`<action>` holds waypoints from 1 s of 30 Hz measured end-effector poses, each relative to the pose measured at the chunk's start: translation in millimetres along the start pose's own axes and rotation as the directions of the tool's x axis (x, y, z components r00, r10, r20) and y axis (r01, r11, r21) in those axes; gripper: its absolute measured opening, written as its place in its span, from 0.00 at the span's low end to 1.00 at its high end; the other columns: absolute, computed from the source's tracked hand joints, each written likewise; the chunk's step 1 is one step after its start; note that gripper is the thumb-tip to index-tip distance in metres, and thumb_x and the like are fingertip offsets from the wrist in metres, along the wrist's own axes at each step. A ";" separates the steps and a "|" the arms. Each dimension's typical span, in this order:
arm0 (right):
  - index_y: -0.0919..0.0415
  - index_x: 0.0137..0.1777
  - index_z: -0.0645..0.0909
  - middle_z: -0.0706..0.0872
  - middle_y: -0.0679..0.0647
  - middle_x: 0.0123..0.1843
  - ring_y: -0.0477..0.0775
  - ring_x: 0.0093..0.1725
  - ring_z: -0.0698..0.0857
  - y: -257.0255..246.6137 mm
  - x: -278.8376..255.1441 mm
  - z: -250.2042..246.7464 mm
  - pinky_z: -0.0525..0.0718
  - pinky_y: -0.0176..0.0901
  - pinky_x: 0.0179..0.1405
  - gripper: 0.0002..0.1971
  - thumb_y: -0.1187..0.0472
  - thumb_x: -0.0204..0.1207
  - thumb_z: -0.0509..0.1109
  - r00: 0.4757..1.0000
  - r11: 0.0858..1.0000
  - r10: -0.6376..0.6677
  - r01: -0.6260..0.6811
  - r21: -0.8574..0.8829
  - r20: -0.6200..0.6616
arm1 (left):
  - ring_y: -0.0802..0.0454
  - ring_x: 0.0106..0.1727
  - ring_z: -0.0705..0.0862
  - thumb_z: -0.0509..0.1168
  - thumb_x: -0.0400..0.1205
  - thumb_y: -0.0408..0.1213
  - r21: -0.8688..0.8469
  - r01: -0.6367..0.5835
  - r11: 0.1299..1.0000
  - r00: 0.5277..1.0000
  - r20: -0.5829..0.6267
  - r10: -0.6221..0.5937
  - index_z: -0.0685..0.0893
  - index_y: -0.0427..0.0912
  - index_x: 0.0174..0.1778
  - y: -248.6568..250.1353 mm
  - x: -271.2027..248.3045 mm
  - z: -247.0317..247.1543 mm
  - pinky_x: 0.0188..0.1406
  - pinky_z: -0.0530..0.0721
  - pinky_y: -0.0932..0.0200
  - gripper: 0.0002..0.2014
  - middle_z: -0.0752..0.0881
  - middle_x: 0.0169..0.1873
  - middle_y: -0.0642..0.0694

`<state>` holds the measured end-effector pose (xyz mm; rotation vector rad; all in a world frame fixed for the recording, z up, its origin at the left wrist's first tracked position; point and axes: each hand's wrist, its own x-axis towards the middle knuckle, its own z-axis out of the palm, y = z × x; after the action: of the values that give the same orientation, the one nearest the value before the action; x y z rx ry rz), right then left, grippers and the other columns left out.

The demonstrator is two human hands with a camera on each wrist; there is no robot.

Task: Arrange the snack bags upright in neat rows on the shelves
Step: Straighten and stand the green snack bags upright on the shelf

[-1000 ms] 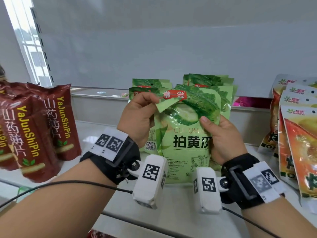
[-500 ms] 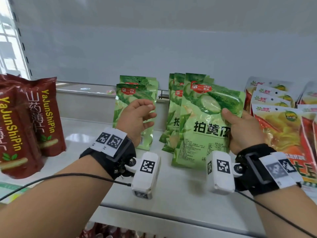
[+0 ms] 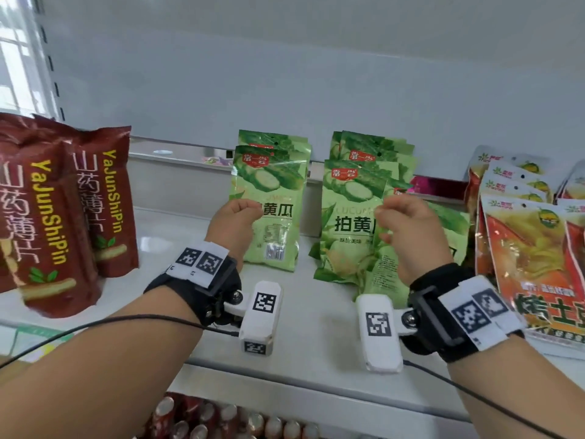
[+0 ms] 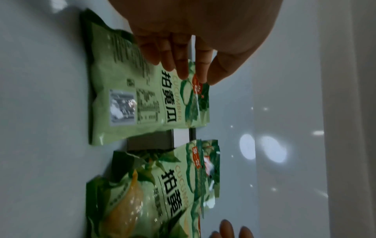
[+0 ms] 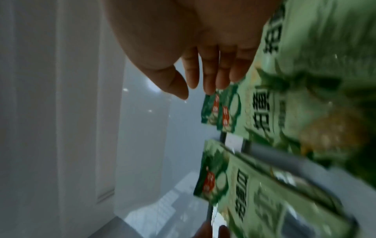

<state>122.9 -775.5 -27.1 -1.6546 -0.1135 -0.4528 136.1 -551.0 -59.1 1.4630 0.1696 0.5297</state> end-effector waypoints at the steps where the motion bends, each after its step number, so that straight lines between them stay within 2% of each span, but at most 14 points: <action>1: 0.50 0.45 0.78 0.82 0.47 0.47 0.46 0.45 0.80 3.5 -1.3 14.1 0.78 0.41 0.44 0.08 0.65 0.75 0.70 0.996 0.998 0.052 -0.054 0.013 0.073 | 0.56 0.32 0.74 0.65 0.80 0.32 0.016 0.006 1.000 1.000 -0.027 -0.006 0.81 0.50 0.36 -3.5 3.8 -6.9 0.29 0.72 0.62 0.09 0.80 0.33 0.52; 4: 0.54 0.51 0.78 0.81 0.49 0.47 0.49 0.45 0.81 17.1 -3.2 53.7 0.81 0.45 0.46 0.07 0.64 0.75 0.69 0.961 0.986 0.161 -0.148 -0.073 0.225 | 0.58 0.36 0.76 0.65 0.80 0.32 0.068 0.033 0.997 0.998 -0.049 -0.029 0.82 0.47 0.45 -13.1 14.1 -24.5 0.32 0.71 0.62 0.05 0.81 0.39 0.51; 7: 0.58 0.57 0.75 0.79 0.51 0.49 0.53 0.51 0.79 31.1 0.4 81.3 0.81 0.52 0.57 0.13 0.63 0.74 0.69 0.931 0.961 0.253 -0.211 -0.179 0.263 | 0.63 0.39 0.75 0.65 0.80 0.35 0.149 0.095 0.984 0.995 -0.038 -0.090 0.79 0.44 0.65 -22.0 21.3 -35.2 0.33 0.71 0.64 0.16 0.80 0.43 0.53; 8: 0.59 0.59 0.74 0.78 0.51 0.48 0.53 0.49 0.79 34.9 2.0 87.7 0.80 0.52 0.56 0.14 0.63 0.74 0.69 0.920 0.950 0.285 -0.234 -0.209 0.267 | 0.63 0.38 0.75 0.65 0.81 0.35 0.163 0.113 0.980 0.994 -0.032 -0.109 0.77 0.43 0.69 -24.8 22.4 -37.7 0.32 0.71 0.65 0.19 0.79 0.41 0.54; 10: 0.59 0.57 0.73 0.73 0.50 0.39 0.50 0.38 0.74 41.9 5.8 97.2 0.76 0.48 0.46 0.14 0.64 0.73 0.69 0.900 0.933 0.334 -0.272 -0.237 0.281 | 0.60 0.39 0.77 0.66 0.81 0.36 0.185 0.160 0.970 0.987 -0.010 -0.161 0.72 0.43 0.74 -29.0 21.7 -40.8 0.33 0.73 0.64 0.24 0.79 0.44 0.53; 12: 0.59 0.47 0.75 0.71 0.49 0.34 0.49 0.34 0.72 45.6 9.2 104.1 0.74 0.46 0.42 0.07 0.66 0.73 0.69 0.888 0.920 0.362 -0.290 -0.265 0.285 | 0.51 0.49 0.82 0.67 0.80 0.36 0.218 0.195 0.956 0.979 0.018 -0.204 0.69 0.41 0.76 -33.0 22.1 -42.6 0.47 0.81 0.57 0.27 0.81 0.55 0.46; 14: 0.55 0.35 0.74 0.76 0.51 0.36 0.55 0.42 0.79 47.0 10.6 109.2 0.82 0.52 0.52 0.09 0.66 0.73 0.69 0.876 0.904 0.373 -0.269 -0.333 0.307 | 0.44 0.58 0.83 0.67 0.79 0.34 0.245 0.197 0.949 0.976 0.046 -0.215 0.74 0.39 0.73 -34.6 23.8 -43.4 0.62 0.81 0.48 0.25 0.83 0.62 0.41; 16: 0.52 0.33 0.74 0.81 0.56 0.43 0.57 0.50 0.81 48.7 10.8 112.7 0.81 0.57 0.62 0.11 0.65 0.73 0.70 0.883 0.894 0.357 -0.229 -0.385 0.305 | 0.42 0.55 0.86 0.67 0.78 0.31 0.261 0.162 0.952 0.979 0.080 -0.189 0.84 0.43 0.54 -37.1 25.3 -44.3 0.63 0.83 0.45 0.10 0.87 0.57 0.40; 18: 0.53 0.38 0.75 0.83 0.58 0.49 0.59 0.49 0.83 51.0 11.2 112.9 0.83 0.56 0.58 0.10 0.67 0.72 0.72 0.910 0.911 0.318 -0.216 -0.351 0.267 | 0.41 0.52 0.88 0.67 0.78 0.29 0.227 0.143 0.963 0.982 0.091 -0.167 0.86 0.47 0.42 -41.2 27.0 -46.3 0.61 0.84 0.43 0.08 0.90 0.51 0.41; 22: 0.52 0.47 0.75 0.84 0.61 0.56 0.57 0.45 0.83 55.2 10.6 109.1 0.81 0.49 0.43 0.10 0.67 0.74 0.71 0.922 0.956 0.292 -0.280 -0.085 0.255 | 0.41 0.53 0.88 0.67 0.80 0.31 0.068 0.121 0.990 0.984 0.124 -0.129 0.84 0.51 0.43 -45.5 29.6 -49.7 0.60 0.84 0.40 0.08 0.90 0.50 0.43; 23: 0.53 0.50 0.76 0.84 0.61 0.57 0.56 0.44 0.83 54.6 9.3 107.6 0.81 0.48 0.41 0.10 0.67 0.74 0.71 0.914 0.951 0.299 -0.308 -0.008 0.274 | 0.42 0.53 0.88 0.67 0.81 0.31 0.043 0.115 0.992 0.983 0.135 -0.120 0.83 0.52 0.45 -45.5 29.7 -49.4 0.57 0.86 0.41 0.08 0.90 0.49 0.45; 25: 0.59 0.59 0.77 0.86 0.60 0.57 0.55 0.44 0.86 54.7 6.7 103.6 0.83 0.45 0.42 0.15 0.67 0.74 0.71 0.890 0.932 0.294 -0.348 0.103 0.349 | 0.44 0.50 0.88 0.64 0.83 0.32 -0.012 0.130 0.991 0.975 0.182 -0.126 0.79 0.53 0.47 -44.6 28.6 -47.4 0.43 0.90 0.48 0.09 0.88 0.47 0.48; 27: 0.61 0.63 0.76 0.88 0.58 0.55 0.53 0.44 0.88 54.2 3.5 100.0 0.86 0.40 0.38 0.18 0.70 0.73 0.71 0.853 0.929 0.268 -0.351 0.113 0.448 | 0.46 0.47 0.87 0.63 0.84 0.33 -0.041 0.149 0.988 0.963 0.233 -0.135 0.76 0.55 0.48 -42.4 26.1 -44.9 0.31 0.89 0.55 0.09 0.86 0.49 0.48; 30: 0.58 0.58 0.76 0.90 0.54 0.45 0.50 0.35 0.88 53.2 1.0 97.8 0.84 0.39 0.32 0.17 0.74 0.73 0.69 0.820 0.937 0.266 -0.344 0.066 0.507 | 0.45 0.48 0.87 0.62 0.85 0.37 -0.007 0.128 0.992 0.959 0.254 -0.122 0.75 0.58 0.48 -38.9 22.5 -43.5 0.28 0.89 0.54 0.08 0.85 0.54 0.47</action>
<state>163.6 -688.3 -83.0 -1.5646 -0.2487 0.2317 146.7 -502.8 -97.5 1.4723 0.0530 0.2374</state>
